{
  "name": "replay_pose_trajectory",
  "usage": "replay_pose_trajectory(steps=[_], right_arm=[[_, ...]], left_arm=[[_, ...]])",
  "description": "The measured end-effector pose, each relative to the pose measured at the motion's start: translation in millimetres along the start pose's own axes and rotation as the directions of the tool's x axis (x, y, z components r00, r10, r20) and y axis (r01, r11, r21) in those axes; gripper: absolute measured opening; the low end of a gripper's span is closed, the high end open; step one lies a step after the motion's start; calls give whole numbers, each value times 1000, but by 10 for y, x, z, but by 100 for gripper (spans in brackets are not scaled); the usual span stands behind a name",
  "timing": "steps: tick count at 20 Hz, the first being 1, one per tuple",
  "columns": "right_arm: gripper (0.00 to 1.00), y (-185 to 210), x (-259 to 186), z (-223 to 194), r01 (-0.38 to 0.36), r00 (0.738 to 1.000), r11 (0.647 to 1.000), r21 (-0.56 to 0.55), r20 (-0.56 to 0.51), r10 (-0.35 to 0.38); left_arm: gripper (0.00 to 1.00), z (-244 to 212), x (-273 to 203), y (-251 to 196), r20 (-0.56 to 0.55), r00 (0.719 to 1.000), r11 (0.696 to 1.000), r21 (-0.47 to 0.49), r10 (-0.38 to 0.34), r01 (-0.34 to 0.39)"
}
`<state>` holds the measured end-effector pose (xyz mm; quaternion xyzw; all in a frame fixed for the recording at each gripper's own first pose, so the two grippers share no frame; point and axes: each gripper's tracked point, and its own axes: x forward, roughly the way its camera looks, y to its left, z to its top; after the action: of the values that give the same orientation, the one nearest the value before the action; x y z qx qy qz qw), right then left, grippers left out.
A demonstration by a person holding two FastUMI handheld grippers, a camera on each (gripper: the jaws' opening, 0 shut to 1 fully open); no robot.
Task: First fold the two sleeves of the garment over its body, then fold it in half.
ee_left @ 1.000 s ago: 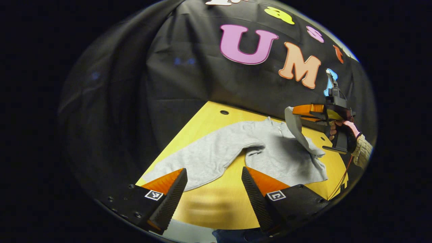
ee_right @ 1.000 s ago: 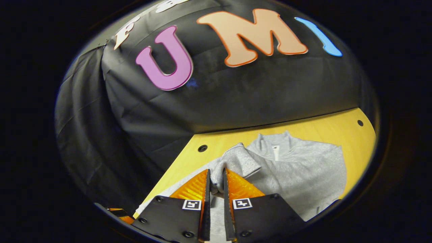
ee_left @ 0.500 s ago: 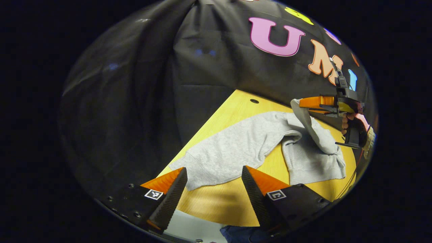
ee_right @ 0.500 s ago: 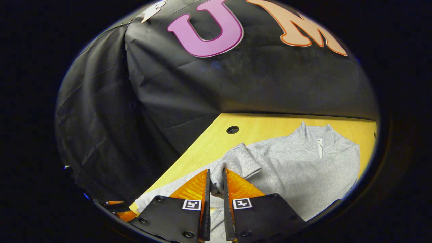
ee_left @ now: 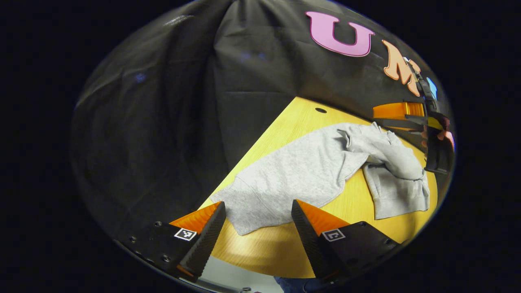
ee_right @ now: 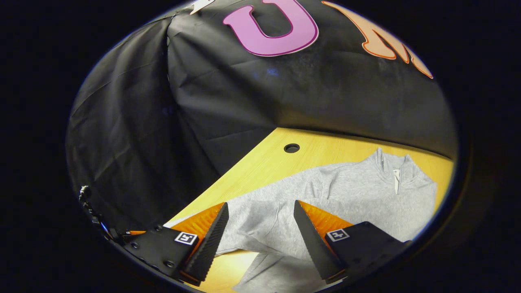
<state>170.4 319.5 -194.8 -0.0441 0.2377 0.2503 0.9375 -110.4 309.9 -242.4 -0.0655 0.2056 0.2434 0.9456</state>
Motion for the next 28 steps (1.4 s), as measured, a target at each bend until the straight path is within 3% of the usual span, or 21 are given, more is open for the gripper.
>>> replay_pose_trajectory(steps=[4,10,12,19,20,24,28], right_arm=[[98,-158,-230,135,23,999,1000,-22,38,-22],[99,-604,-742,278,108,991,992,-72,91,-101],[99,-771,-955,256,138,986,988,-71,101,-130],[99,-1287,-1633,59,239,968,970,-49,90,-234],[99,-1357,-1696,48,252,964,967,-38,92,-248],[99,-1595,-1930,12,294,951,956,10,97,-294],[99,-1838,-2148,-21,336,937,942,17,98,-336]], left_arm=[[95,-158,22,45,-67,998,1000,-3,8,-8],[95,-186,1,91,-85,996,999,44,22,-18],[90,-148,9,90,-74,997,999,44,20,-16],[27,-60,107,-18,-75,997,1000,20,-6,8],[14,-55,117,-22,-81,997,1000,22,-4,6],[0,-45,111,-63,-119,992,999,28,36,-33],[0,186,35,-296,-89,996,1000,-14,-2,1]])
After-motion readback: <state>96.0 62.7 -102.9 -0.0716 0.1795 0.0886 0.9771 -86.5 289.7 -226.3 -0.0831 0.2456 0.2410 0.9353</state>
